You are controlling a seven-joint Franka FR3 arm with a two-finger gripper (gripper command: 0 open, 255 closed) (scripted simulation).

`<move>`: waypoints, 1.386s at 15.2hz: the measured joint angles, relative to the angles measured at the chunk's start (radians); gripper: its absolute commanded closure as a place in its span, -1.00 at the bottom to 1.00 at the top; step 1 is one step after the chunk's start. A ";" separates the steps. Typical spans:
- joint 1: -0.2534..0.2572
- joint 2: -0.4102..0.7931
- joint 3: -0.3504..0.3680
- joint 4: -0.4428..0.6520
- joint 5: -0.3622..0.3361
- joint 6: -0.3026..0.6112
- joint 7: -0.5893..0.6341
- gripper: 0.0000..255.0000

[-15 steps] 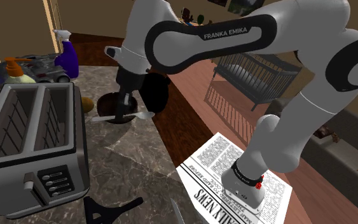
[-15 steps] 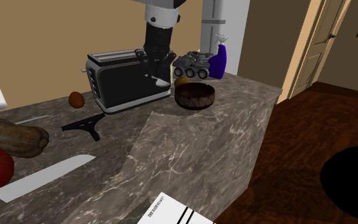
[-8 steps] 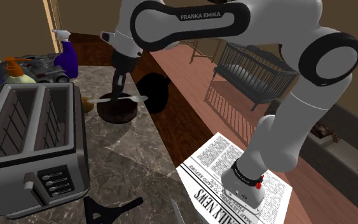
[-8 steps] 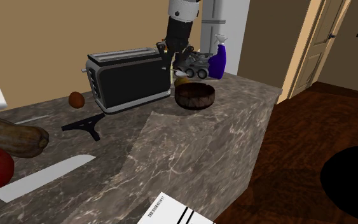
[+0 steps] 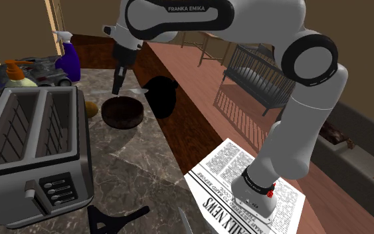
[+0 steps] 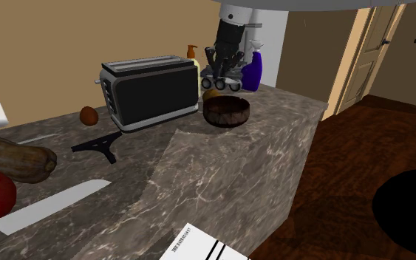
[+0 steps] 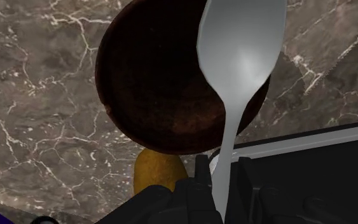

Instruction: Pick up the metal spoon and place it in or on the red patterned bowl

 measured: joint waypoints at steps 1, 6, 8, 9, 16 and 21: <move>0.000 0.006 0.000 0.000 0.000 0.006 -0.002 1.00; -0.001 0.019 0.000 -0.052 0.006 0.067 -0.019 1.00; -0.001 0.026 0.000 -0.067 0.008 0.090 -0.025 1.00; -0.001 0.030 0.001 -0.077 0.009 0.103 -0.027 1.00; 0.001 0.053 0.002 -0.119 0.016 0.168 -0.041 1.00; 0.001 0.053 0.002 -0.122 0.016 0.171 -0.042 -1.00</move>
